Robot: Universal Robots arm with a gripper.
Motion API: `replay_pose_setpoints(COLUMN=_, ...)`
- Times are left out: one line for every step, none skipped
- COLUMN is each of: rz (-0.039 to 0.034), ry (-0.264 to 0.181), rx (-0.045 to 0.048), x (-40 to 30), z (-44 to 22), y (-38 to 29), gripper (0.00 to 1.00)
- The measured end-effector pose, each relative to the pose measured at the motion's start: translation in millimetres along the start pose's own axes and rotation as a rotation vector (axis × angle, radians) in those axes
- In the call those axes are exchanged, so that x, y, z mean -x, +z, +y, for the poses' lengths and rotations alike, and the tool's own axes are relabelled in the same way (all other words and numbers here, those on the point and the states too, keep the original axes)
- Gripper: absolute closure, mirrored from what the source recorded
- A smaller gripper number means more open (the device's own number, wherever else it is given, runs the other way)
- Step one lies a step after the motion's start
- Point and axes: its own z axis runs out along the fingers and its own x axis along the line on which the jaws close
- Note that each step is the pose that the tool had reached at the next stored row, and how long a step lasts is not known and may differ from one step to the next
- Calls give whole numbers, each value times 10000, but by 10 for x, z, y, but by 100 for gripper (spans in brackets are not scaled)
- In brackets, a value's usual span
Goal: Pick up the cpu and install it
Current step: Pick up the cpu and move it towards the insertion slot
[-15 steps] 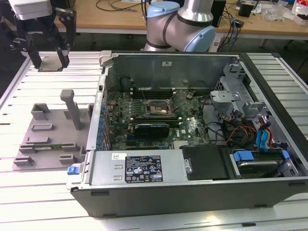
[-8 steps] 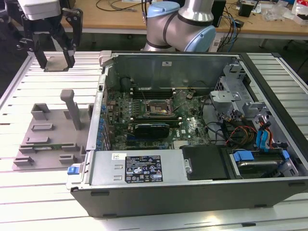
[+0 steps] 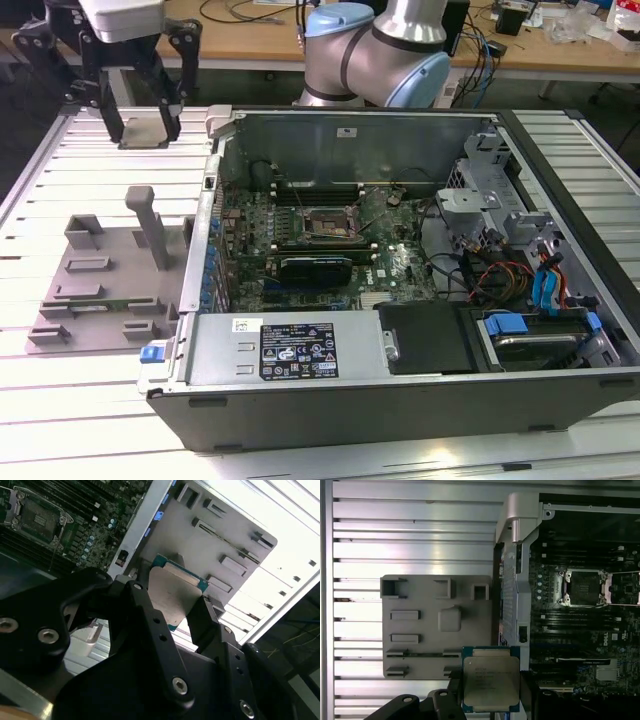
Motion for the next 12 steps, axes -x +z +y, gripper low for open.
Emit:
replay_pose_setpoints(rz=1, ry=0, rx=0, x=13, z=0, y=2, gripper=45)
replay_pose_setpoints(rz=3, ry=0, rx=0, x=28, z=1, y=5, gripper=45)
replay_pose_setpoints(rz=15, ry=-1, rx=0, x=97, z=5, y=20, gripper=45)
replay_pose_setpoints(rz=27, ry=-2, rx=0, x=146, z=9, y=31, gripper=45)
replay_pose_setpoints(rz=36, ry=-1, rx=0, x=186, z=12, y=46, gripper=45)
replay_pose_setpoints(rz=50, ry=-1, rx=1, x=235, z=16, y=70, gripper=45)
replay_pose_setpoints(rz=72, ry=-2, rx=0, x=294, z=22, y=102, gripper=45)
replay_pose_setpoints(rz=86, ry=-3, rx=1, x=351, z=28, y=141, gripper=45)
replay_pose_setpoints(rz=92, ry=-2, rx=0, x=390, z=32, y=161, gripper=45)
replay_pose_setpoints(rz=94, ry=-2, rx=1, x=409, z=33, y=171, gripper=45)
replay_pose_setpoints(rz=95, ry=-2, rx=0, x=427, z=35, y=178, gripper=45)
replay_pose_setpoints(rz=97, ry=-3, rx=-1, x=465, z=38, y=196, gripper=45)
